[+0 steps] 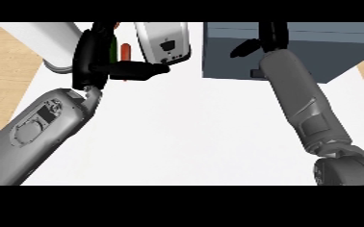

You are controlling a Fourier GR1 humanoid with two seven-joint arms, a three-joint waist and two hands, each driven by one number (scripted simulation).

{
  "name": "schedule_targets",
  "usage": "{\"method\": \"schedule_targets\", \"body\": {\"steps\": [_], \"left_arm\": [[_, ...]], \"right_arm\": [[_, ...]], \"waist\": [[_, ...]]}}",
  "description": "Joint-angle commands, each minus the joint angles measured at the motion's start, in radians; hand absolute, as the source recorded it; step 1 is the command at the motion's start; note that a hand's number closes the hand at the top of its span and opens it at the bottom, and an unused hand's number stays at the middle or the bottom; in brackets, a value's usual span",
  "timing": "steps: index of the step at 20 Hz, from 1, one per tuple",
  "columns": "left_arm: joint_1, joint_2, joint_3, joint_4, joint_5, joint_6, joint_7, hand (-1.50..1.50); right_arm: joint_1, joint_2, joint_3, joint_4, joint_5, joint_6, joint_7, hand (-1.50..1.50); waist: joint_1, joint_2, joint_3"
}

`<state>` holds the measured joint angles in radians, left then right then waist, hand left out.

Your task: Pick up the can, place it into the drawer and close the drawer

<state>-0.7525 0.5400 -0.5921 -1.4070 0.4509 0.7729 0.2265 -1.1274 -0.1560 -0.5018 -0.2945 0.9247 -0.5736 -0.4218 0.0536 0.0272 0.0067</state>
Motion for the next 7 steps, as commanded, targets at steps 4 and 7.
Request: {"method": "schedule_targets", "body": {"steps": [4,7], "left_arm": [[0.044,0.032,0.050,-0.006,0.008,-0.035,-0.025,-1.50],[0.073,0.012,0.056,-0.021,-0.002,-0.030,-0.024,-1.50]], "right_arm": [[-0.090,0.072,-0.173,-0.033,-0.223,0.082,-0.037,-1.50],[-0.072,0.060,-0.180,-0.030,-0.242,0.100,-0.087,-1.50]], "waist": [[0.000,-0.010,-0.005],[-0.010,-0.013,-0.005]]}}
